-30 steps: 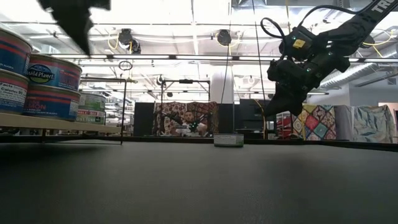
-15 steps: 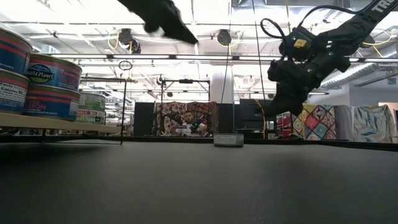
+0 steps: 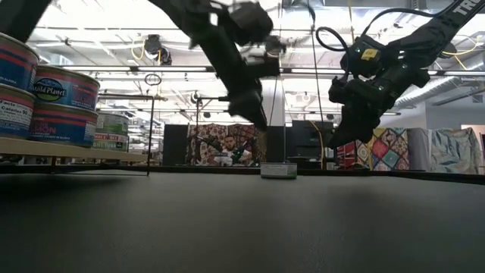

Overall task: Stack canned seafood by type on shelf
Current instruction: Stack the green tuna can on top of the green cans on the shelf

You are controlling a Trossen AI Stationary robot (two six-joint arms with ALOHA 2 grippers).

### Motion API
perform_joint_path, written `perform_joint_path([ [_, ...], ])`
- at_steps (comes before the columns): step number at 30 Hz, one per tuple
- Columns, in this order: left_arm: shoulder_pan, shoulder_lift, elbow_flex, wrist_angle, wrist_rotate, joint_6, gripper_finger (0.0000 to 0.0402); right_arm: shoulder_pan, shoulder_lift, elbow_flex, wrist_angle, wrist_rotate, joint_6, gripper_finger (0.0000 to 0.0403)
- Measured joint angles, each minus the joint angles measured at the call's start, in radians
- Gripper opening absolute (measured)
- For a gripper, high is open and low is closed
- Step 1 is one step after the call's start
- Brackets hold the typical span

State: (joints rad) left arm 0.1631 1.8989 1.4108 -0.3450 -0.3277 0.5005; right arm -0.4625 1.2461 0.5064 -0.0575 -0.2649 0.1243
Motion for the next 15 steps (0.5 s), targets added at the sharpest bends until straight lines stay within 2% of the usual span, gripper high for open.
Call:
perform_joint_path([
  [3,0.021,0.067,0.035,-0.011,0.0,0.015,0.0176,0.0,0.0,0.0,-0.001,0.0,-0.007,0.0],
  [9,0.028,0.124,0.042,0.007,0.01,0.155,0.018,0.0,0.0,0.0,-0.011,0.0,-0.03,0.0],
  [15,0.027,0.162,0.042,0.035,0.032,0.162,0.018,0.0,0.0,0.0,-0.016,0.0,-0.036,0.0],
])
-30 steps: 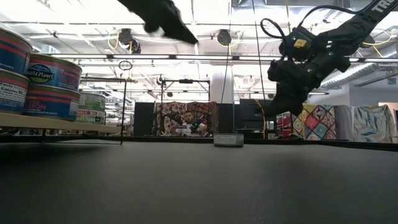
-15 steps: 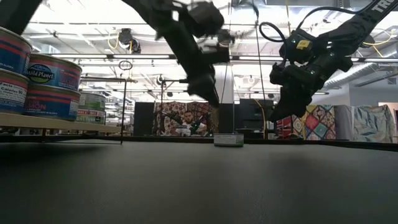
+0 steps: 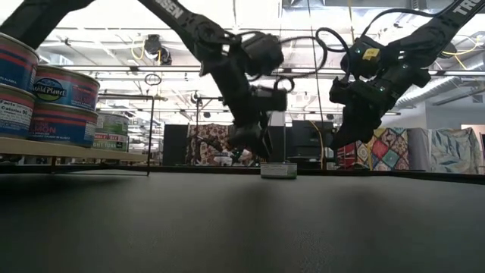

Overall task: Stack canned seafood by type on shelf
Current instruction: Stack the green tuna can on top of the green cans on the shelf

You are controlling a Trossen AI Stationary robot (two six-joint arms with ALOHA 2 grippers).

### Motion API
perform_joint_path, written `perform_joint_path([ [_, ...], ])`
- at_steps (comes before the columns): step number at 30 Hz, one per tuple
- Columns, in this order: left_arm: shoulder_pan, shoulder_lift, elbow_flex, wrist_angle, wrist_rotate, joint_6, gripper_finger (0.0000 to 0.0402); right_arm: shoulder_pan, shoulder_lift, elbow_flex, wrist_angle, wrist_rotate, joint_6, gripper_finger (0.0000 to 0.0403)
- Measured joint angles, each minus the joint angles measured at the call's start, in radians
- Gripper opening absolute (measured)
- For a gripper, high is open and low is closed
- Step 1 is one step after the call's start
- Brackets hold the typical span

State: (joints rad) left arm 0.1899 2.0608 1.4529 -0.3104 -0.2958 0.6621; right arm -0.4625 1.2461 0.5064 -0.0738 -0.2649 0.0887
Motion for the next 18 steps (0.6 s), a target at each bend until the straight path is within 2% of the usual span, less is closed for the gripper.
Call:
perform_joint_path([
  [5,0.005,0.057,0.0,0.05,-0.001,0.022,0.018,0.0,0.0,0.0,0.0,0.0,0.001,0.0],
  [10,0.006,0.103,0.0,0.124,-0.11,0.062,0.018,0.0,0.0,0.0,0.001,0.0,0.003,0.0],
  [18,0.018,0.109,0.0,0.121,-0.099,0.08,0.018,0.0,0.0,0.0,0.001,0.0,0.0,0.0],
])
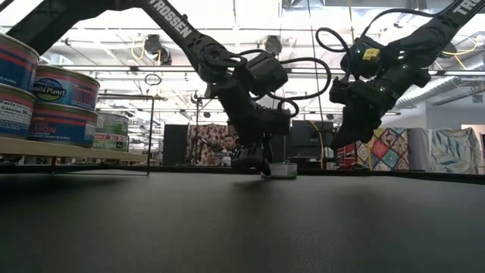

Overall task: Stack canned seafood by type on shelf
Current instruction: Stack the green tuna can on top of the green cans on the shelf

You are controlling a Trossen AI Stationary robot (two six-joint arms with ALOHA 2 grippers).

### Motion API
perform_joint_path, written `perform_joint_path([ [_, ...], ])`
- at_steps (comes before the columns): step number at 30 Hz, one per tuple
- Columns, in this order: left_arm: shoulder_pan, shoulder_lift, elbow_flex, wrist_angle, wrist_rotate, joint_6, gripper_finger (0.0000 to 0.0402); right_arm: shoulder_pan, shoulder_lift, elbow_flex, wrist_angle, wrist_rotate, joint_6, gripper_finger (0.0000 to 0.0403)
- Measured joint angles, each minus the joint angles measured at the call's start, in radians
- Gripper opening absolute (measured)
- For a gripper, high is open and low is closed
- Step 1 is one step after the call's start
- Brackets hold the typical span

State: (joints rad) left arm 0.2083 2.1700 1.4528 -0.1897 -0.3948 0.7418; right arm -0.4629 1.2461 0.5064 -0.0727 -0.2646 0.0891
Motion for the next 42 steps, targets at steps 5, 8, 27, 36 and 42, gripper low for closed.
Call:
perform_joint_path([
  [5,0.008,0.0,0.0,0.002,0.002,0.012,0.0155,0.0,0.0,0.0,0.0,0.0,0.0,0.0],
  [8,0.009,0.0,0.0,0.006,0.001,0.04,0.0118,0.0,0.0,0.0,0.0,0.0,0.0,0.0],
  [27,-0.003,-0.004,-0.002,0.033,-0.064,0.087,0.0001,0.0,0.0,0.0,0.001,0.0,-0.004,0.0],
  [36,-0.054,-0.049,-0.002,-0.026,-0.108,0.092,0.0001,0.0,0.0,0.0,0.0,0.0,-0.004,0.0],
  [42,-0.09,-0.153,-0.002,-0.139,-0.108,-0.048,0.0,0.0,0.0,0.0,0.0,0.0,-0.004,0.0],
])
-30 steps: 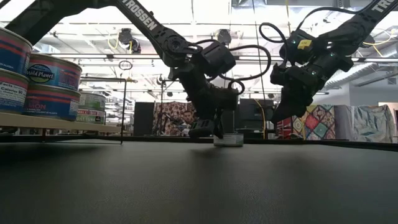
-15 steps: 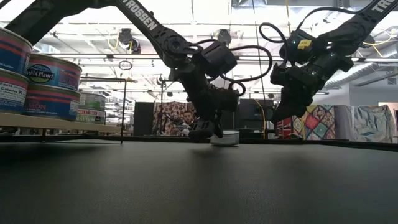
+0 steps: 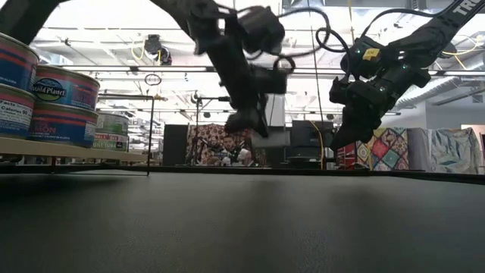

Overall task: Stack canned seafood by type on shelf
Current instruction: Stack the green tuna can on top of the green cans on the shelf

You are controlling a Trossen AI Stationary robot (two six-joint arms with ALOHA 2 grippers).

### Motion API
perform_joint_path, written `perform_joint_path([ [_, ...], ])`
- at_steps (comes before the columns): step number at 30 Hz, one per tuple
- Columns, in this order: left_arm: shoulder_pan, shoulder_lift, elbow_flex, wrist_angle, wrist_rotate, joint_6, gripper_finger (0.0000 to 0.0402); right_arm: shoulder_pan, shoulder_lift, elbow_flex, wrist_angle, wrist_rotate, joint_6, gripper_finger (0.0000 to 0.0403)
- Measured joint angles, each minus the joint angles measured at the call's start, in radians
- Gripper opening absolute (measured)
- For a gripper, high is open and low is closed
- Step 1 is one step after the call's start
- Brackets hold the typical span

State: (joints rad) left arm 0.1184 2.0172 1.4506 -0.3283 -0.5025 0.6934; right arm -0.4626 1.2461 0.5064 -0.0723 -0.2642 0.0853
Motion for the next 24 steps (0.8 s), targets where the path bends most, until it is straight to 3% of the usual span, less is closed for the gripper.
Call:
perform_joint_path([
  [14,-0.114,-0.223,0.0,-0.337,-0.011,-0.173,0.0,0.0,0.0,0.0,-0.001,0.0,0.001,0.0],
  [24,-0.239,-0.343,0.001,-0.581,-0.133,-0.41,0.0,0.0,0.0,0.0,0.0,0.0,0.007,0.0],
])
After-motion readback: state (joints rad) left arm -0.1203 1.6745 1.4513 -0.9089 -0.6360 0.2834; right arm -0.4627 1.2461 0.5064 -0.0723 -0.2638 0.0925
